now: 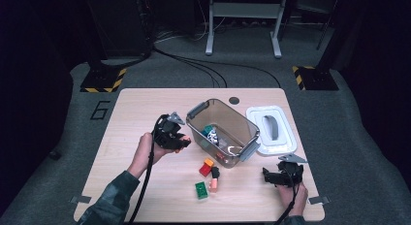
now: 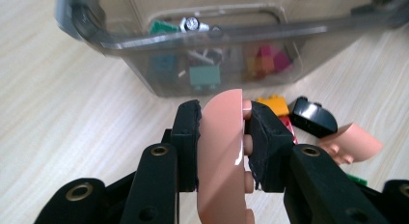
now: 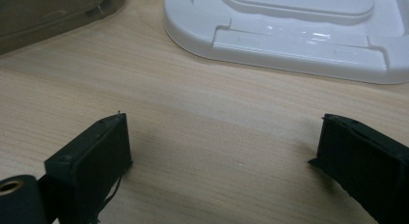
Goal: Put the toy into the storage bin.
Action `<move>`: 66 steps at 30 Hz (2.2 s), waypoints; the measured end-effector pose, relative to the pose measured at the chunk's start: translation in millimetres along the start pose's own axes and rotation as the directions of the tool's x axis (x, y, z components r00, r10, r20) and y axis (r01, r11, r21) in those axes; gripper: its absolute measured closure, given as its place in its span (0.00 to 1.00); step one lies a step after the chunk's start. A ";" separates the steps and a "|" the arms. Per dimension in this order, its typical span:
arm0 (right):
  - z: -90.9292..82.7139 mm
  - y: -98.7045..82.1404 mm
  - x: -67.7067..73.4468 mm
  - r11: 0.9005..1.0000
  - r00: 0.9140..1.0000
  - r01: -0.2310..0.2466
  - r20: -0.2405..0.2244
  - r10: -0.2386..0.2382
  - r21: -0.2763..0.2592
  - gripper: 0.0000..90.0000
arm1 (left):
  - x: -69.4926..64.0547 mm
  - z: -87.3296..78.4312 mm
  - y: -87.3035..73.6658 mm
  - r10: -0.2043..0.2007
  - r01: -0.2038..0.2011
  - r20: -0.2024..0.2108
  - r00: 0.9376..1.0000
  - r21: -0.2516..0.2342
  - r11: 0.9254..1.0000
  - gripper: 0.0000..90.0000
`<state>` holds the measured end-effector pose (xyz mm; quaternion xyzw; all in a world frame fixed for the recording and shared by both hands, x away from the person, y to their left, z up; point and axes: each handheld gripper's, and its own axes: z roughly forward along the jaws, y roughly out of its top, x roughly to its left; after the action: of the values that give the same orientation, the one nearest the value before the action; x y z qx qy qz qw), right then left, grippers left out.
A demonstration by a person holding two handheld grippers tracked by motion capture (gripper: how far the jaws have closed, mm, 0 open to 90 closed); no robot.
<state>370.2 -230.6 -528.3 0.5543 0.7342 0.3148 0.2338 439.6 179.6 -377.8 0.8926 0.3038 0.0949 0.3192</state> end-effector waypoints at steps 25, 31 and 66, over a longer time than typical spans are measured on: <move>-0.1 -0.1 -0.2 1.000 1.000 -0.003 0.000 0.003 -0.002 0.05 | 4.0 11.0 80.3 0.034 -0.036 -0.058 0.998 -0.034 0.999 0.75; 0.0 0.0 -0.1 1.000 1.000 -0.002 0.000 0.002 -0.001 0.05 | -1.1 25.8 92.3 0.038 -0.040 -0.048 0.998 -0.036 0.999 0.74; -0.1 -0.1 -0.1 1.000 1.000 -0.006 -0.001 0.006 -0.004 0.05 | -33.0 94.9 83.7 0.048 -0.053 0.050 0.998 0.101 0.993 0.73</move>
<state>370.1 -230.8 -528.3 0.5560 0.7319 0.3171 0.2337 488.2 59.9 -398.3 0.9172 0.2779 0.0663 0.2777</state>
